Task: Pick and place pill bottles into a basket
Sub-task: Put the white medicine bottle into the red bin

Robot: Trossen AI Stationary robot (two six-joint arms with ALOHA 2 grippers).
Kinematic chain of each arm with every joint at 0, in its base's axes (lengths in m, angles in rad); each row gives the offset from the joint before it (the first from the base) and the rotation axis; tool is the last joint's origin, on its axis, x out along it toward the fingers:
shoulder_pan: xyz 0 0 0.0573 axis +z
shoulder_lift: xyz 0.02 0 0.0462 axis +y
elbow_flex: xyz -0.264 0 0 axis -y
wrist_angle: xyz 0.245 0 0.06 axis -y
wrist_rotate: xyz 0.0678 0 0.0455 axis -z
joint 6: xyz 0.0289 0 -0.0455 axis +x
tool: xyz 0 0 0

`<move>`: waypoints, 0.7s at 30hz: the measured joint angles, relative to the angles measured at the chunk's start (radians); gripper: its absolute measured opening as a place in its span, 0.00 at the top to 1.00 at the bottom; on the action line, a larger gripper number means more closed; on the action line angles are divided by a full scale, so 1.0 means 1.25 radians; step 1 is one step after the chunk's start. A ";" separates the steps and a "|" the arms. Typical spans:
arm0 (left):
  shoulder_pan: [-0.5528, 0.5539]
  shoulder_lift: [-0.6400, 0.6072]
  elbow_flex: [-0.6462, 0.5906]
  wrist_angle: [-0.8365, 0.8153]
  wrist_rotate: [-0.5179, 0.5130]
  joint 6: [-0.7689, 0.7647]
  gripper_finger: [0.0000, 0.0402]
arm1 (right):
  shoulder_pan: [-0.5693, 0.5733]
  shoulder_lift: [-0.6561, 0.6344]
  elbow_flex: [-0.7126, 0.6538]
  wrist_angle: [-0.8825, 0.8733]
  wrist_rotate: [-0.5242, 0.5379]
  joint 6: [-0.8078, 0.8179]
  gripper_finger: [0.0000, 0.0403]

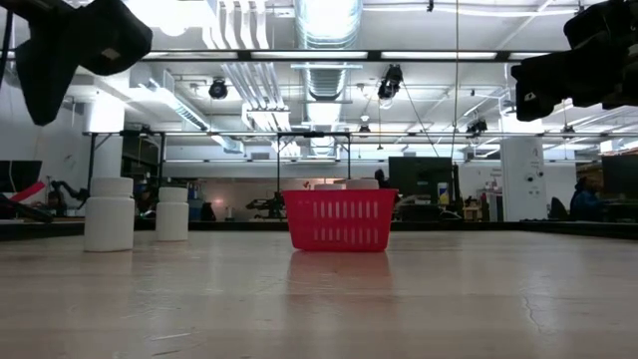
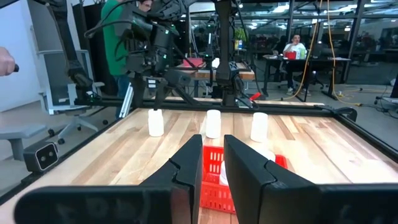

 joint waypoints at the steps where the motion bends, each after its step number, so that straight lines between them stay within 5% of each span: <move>1: -0.001 0.000 -0.001 0.000 0.000 0.000 0.33 | 0.000 0.000 0.000 0.000 0.000 0.000 0.85; 21: 0.000 0.000 -0.057 0.039 0.001 -0.020 0.33 | 0.000 0.000 0.000 0.000 0.000 0.000 0.85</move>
